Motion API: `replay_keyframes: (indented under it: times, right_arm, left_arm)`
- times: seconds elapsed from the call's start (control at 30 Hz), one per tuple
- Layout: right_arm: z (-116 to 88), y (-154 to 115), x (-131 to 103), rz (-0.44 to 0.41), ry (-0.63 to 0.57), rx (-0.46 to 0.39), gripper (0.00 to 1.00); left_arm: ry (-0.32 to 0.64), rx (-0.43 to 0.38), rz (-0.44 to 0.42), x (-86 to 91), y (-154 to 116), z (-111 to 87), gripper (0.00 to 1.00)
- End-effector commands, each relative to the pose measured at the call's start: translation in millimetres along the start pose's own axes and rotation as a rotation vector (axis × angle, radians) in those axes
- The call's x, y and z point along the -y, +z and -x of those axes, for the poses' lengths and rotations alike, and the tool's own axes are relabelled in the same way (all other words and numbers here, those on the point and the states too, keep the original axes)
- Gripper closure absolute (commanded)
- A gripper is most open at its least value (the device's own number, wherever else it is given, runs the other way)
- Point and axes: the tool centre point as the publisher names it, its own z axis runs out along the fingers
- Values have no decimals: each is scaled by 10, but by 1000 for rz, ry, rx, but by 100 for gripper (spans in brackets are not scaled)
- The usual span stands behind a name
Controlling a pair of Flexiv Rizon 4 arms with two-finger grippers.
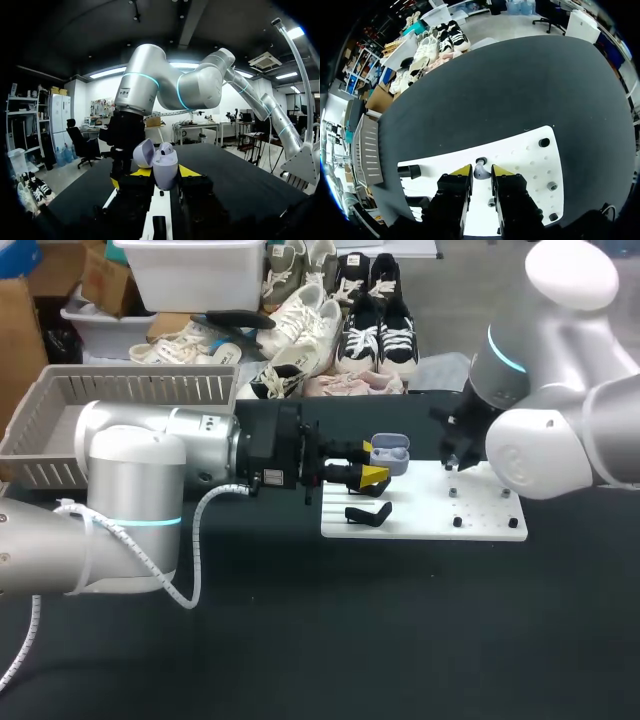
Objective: Pick up each earbud case from the left stands, insert the matching earbuds, close the lid, and place the case in the box.
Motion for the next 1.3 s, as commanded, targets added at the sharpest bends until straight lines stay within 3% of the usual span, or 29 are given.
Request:
replay_keyframes:
  times: [0.03, 0.37, 0.77, 1.1, 1.3]
  right_arm:
    - [1, -5, -1, -7, 3, 2, 97]
    - [-10, -72, 19, -12, -2, 14, 100]
    - [-65, -372, 86, 2, 3, 51, 100]
    - [-137, -1128, 140, -29, -49, 96, 100]
    - [-242, -1689, 129, -129, -110, 99, 100]
  left_arm:
    - [1, 0, 5, 13, 3, 1, 100]
    - [1, 0, 5, 13, 3, 1, 100]
    - [1, 0, 5, 13, 3, 1, 100]
    - [1, 0, 5, 13, 3, 1, 100]
    - [1, 0, 5, 13, 3, 1, 100]
